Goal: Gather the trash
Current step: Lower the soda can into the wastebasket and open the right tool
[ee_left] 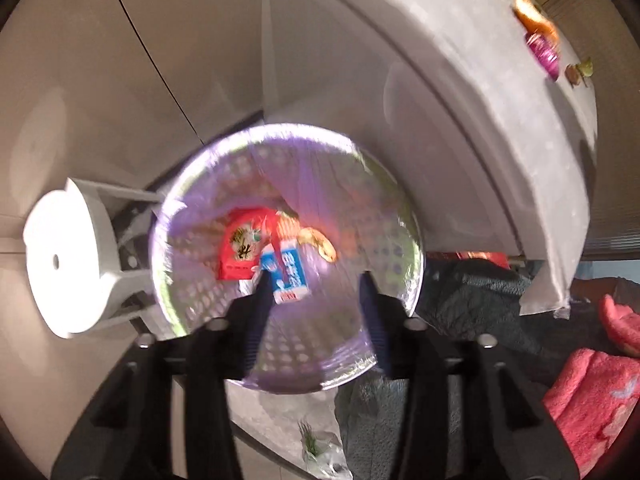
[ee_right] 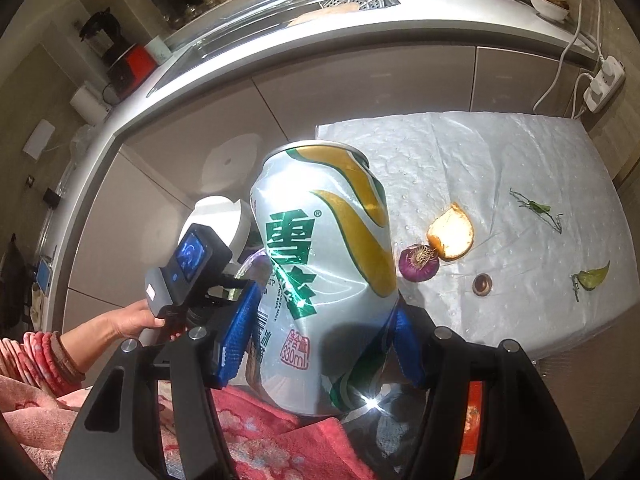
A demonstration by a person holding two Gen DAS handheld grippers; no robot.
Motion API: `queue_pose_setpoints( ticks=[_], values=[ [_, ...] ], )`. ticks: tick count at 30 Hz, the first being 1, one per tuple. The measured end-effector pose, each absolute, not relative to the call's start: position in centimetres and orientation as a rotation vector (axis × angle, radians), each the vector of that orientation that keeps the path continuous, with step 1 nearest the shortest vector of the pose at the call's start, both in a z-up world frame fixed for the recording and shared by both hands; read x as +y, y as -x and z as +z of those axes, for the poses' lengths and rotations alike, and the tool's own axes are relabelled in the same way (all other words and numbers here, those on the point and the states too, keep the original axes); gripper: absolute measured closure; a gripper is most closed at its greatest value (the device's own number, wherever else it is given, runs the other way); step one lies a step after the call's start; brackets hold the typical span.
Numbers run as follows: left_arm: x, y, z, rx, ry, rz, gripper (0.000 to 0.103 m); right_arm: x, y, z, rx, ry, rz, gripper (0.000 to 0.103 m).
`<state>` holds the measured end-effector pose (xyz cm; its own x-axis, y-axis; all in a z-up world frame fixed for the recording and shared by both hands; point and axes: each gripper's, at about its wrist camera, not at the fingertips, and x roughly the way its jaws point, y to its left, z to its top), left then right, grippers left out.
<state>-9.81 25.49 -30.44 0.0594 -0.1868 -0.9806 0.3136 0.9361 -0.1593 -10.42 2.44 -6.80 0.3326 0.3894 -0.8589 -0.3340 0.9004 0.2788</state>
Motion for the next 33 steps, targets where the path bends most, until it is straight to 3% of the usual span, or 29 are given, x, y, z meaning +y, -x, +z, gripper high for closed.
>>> queue_pose_setpoints(
  ticks=[3,7,14,20,33],
  values=[
    [25.6,10.2,-27.3,1.402,-0.090,-0.370,0.052,3.8,10.7,-7.4,1.145,-0.037,0.502,0.041],
    [25.6,11.5,-22.1,1.284,-0.122,-0.310,0.031,5.7,10.8,-8.7,1.167,-0.015,0.546,0.041],
    [26.9,13.1,-14.6,1.174,-0.117,-0.159,0.013,9.4,10.6,-11.8,1.215,0.048,0.637,0.041],
    [28.7,14.9,-12.0,1.153,-0.125,-0.047,0.008,13.7,10.6,-15.2,1.261,0.126,0.747,0.041],
    [32.6,17.5,-10.2,1.169,-0.035,0.108,0.008,21.0,11.0,-23.3,1.365,0.303,0.874,0.041]
  ],
)
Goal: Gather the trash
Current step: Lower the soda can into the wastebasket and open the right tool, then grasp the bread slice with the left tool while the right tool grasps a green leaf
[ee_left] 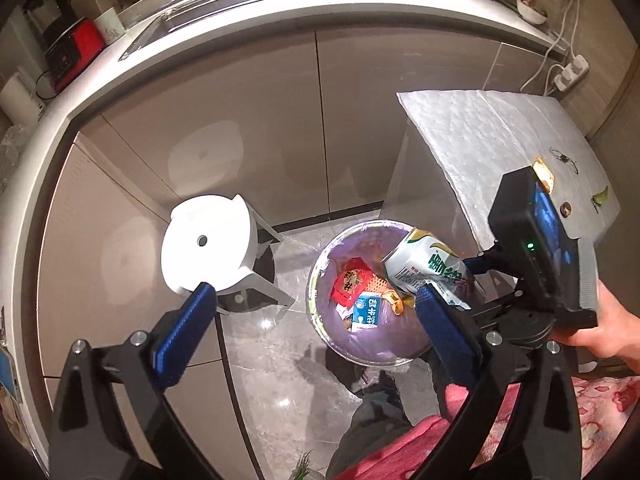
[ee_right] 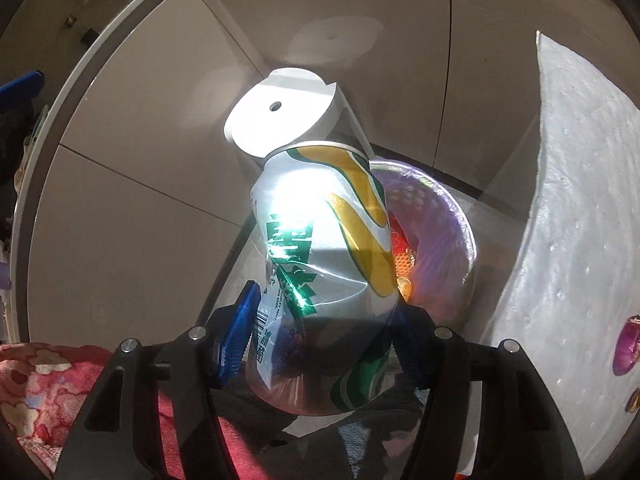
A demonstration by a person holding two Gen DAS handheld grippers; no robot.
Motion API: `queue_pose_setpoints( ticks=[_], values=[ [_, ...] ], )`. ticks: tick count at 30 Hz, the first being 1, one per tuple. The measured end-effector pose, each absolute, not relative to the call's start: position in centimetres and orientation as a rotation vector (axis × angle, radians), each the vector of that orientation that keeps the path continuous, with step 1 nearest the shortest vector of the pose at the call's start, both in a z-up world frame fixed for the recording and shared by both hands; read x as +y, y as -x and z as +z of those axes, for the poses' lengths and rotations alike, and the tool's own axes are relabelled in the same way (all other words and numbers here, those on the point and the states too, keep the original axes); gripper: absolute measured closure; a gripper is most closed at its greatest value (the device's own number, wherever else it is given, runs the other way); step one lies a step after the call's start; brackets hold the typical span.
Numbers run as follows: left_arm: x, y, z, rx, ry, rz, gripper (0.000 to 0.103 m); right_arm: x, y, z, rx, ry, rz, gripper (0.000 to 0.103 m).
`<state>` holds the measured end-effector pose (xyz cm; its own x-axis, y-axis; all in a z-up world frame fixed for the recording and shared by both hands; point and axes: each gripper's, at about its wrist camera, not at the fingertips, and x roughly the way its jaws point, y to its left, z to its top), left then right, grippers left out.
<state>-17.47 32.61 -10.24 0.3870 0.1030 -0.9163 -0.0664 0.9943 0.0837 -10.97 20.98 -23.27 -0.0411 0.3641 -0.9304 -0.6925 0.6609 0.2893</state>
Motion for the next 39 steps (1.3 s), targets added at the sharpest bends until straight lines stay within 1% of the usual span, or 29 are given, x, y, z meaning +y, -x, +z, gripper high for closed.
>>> queue_pose_setpoints(
  ticks=[7,9,10,12,14,16,21,23,26,30,34,35,38,39],
  values=[
    [33.3,18.5,-9.3,1.162,-0.043,0.149,0.008,22.6,11.0,-25.9,1.403,0.384,0.871,0.040],
    [33.3,18.4,-9.0,1.155,-0.036,0.149,0.008,22.6,11.0,-25.6,1.389,0.401,0.871,0.036],
    [33.1,18.3,-8.8,1.150,-0.035,0.144,0.008,22.5,10.9,-25.1,1.376,0.395,0.870,0.034],
    [32.5,17.9,-8.4,1.136,-0.038,0.125,0.008,21.2,10.5,-23.3,1.338,0.352,0.860,0.025],
    [31.7,17.3,-7.8,1.114,-0.028,0.084,0.008,18.9,9.5,-21.1,1.303,0.274,0.831,0.021],
    [30.6,16.6,-7.2,1.092,-0.005,0.023,0.008,15.5,8.6,-18.6,1.260,0.182,0.782,0.021],
    [26.3,13.9,-7.1,1.070,0.013,-0.135,0.008,4.2,6.2,-12.7,1.117,-0.003,0.532,0.015],
    [24.0,12.5,-7.6,1.078,-0.010,-0.179,0.008,-0.9,5.6,-11.4,1.074,-0.025,0.399,0.014],
    [20.4,10.7,-8.5,1.089,-0.046,-0.243,0.008,-8.0,5.0,-11.1,1.046,-0.035,0.205,0.013],
    [15.6,8.1,-9.8,1.104,-0.092,-0.310,0.008,-16.9,5.1,-13.1,1.063,-0.097,-0.013,0.013],
    [11.4,5.9,-11.0,1.125,-0.113,-0.360,0.008,-23.9,5.9,-15.5,1.090,-0.232,-0.130,0.013],
    [10.5,5.3,-11.4,1.132,-0.118,-0.371,0.008,-25.1,5.7,-16.1,1.100,-0.271,-0.135,0.014],
    [7.9,3.8,-12.5,1.142,-0.134,-0.407,0.008,-27.5,4.8,-17.7,1.127,-0.345,-0.123,0.024],
    [7.1,3.3,-12.9,1.149,-0.141,-0.422,0.008,-27.7,4.6,-17.9,1.134,-0.356,-0.117,0.025]
  ],
)
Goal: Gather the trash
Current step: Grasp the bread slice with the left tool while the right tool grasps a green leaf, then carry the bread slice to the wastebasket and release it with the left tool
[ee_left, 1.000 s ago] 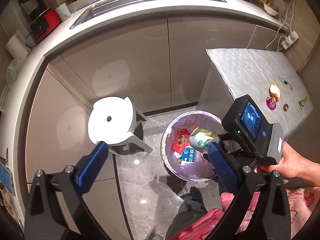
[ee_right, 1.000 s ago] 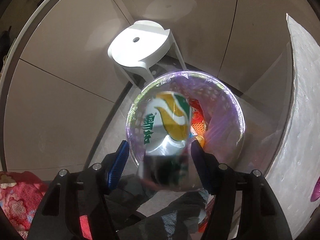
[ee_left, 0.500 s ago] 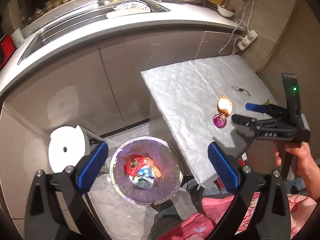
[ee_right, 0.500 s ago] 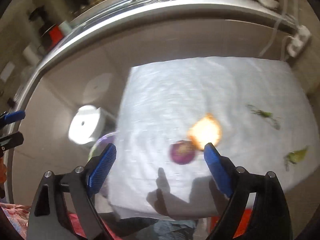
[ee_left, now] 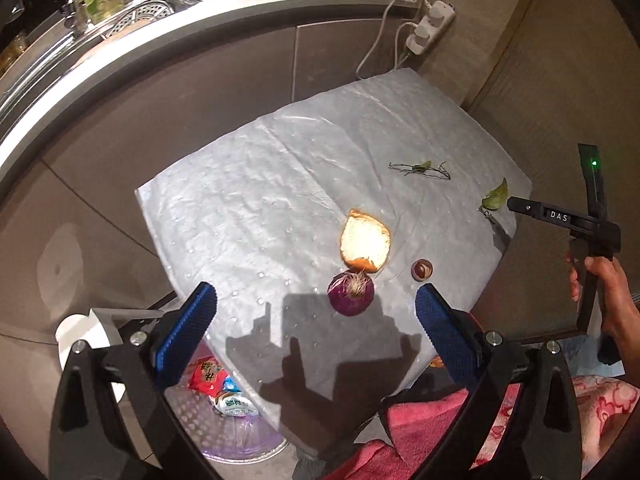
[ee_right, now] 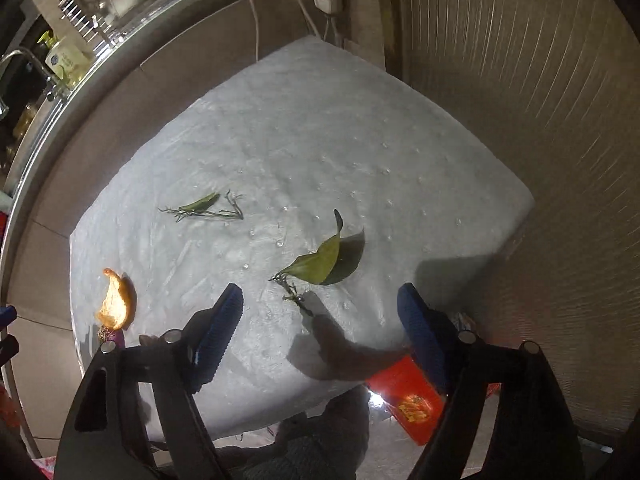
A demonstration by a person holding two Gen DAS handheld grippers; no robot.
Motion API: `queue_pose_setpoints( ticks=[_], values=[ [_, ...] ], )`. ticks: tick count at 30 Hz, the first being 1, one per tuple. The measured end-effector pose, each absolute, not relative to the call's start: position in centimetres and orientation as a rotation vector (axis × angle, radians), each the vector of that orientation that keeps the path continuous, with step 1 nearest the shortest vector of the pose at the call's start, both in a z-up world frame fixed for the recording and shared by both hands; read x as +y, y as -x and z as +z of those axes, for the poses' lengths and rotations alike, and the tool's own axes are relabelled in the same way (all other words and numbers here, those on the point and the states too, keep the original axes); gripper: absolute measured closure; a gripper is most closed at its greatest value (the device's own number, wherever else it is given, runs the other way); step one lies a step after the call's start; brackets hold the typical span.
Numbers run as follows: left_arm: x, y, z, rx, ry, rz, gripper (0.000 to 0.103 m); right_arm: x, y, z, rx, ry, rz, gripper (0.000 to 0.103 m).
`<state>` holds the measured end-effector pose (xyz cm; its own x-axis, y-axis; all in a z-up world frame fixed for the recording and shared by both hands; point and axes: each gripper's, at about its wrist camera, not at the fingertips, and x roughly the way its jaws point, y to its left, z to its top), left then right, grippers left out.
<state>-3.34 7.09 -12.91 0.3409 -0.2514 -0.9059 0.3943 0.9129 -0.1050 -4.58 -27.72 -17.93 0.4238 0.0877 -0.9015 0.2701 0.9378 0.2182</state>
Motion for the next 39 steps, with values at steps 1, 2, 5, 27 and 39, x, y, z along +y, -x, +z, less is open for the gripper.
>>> queue_pose_setpoints(
  ticks=[1,2,5,27,39],
  values=[
    [6.2,2.9,-13.5,1.159,-0.155,-0.432,0.008,-28.1,4.3,-18.4,1.141,-0.367,-0.111,0.026],
    [5.5,2.5,-14.0,1.168,-0.169,-0.440,0.008,-28.1,4.1,-18.6,1.149,-0.376,-0.103,0.030],
    [3.2,1.2,-15.8,1.203,-0.223,-0.472,0.008,-28.4,3.4,-19.3,1.170,-0.393,-0.079,0.042],
    [-3.4,-3.7,-23.4,1.370,-0.350,-0.570,0.053,-28.5,1.6,-16.4,1.147,-0.339,0.045,0.101],
    [-2.5,-4.9,-22.9,1.401,-0.289,-0.647,0.098,-27.5,0.8,-14.6,1.115,-0.356,0.086,0.101]
  ],
)
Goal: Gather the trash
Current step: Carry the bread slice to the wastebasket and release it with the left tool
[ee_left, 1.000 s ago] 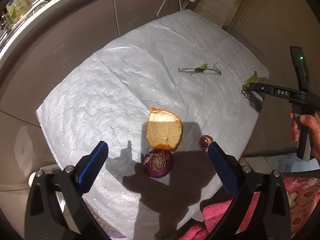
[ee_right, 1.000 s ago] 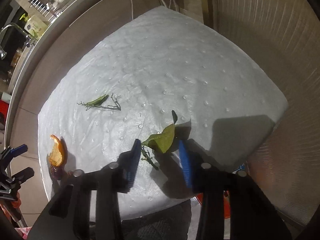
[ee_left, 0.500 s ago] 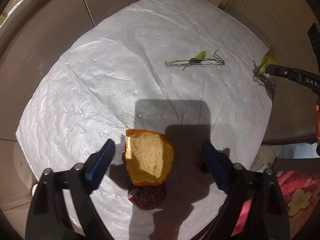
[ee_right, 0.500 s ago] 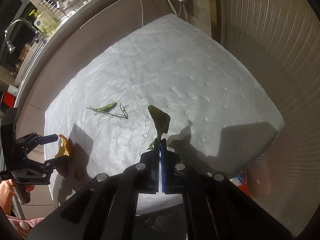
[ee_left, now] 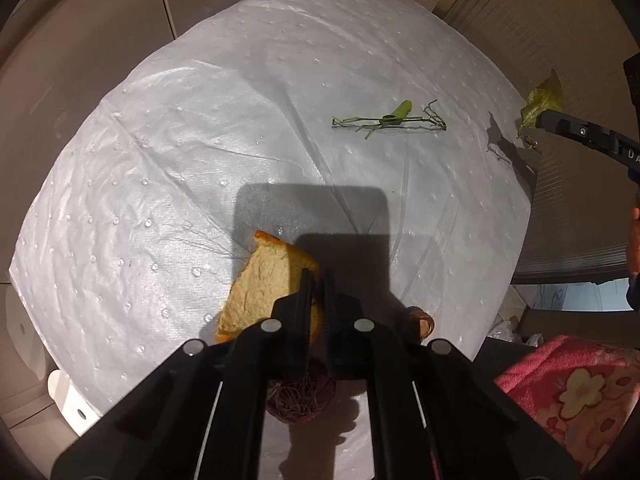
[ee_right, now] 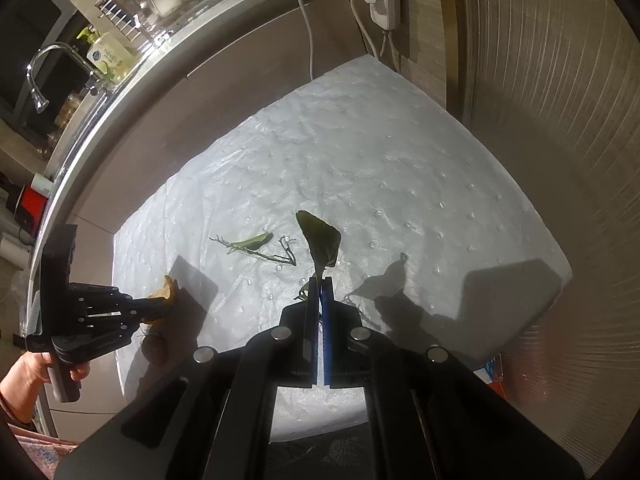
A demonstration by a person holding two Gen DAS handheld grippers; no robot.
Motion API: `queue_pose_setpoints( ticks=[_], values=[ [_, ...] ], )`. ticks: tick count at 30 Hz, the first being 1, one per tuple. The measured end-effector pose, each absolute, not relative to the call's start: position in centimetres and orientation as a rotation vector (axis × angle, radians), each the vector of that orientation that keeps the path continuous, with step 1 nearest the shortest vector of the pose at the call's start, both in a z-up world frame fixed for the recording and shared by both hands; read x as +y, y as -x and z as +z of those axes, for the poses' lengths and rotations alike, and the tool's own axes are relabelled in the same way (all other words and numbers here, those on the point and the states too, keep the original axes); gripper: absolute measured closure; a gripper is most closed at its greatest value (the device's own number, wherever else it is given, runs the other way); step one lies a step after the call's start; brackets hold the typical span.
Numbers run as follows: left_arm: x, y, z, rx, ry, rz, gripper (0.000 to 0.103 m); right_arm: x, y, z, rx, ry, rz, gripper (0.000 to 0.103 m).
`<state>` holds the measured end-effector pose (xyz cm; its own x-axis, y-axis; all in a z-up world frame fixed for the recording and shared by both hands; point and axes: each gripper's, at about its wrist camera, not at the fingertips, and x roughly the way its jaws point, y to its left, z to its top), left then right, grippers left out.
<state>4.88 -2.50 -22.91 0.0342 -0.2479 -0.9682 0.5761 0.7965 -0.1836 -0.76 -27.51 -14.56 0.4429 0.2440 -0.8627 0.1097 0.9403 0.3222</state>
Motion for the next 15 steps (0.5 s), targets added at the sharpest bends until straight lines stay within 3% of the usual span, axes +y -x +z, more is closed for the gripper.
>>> queue_pose_setpoints(
  ticks=[15],
  values=[
    [4.7,-0.9,-12.5,1.202,-0.168,-0.653,0.098,-18.5,0.3,-8.8,1.045,-0.252,0.296,0.101]
  ],
)
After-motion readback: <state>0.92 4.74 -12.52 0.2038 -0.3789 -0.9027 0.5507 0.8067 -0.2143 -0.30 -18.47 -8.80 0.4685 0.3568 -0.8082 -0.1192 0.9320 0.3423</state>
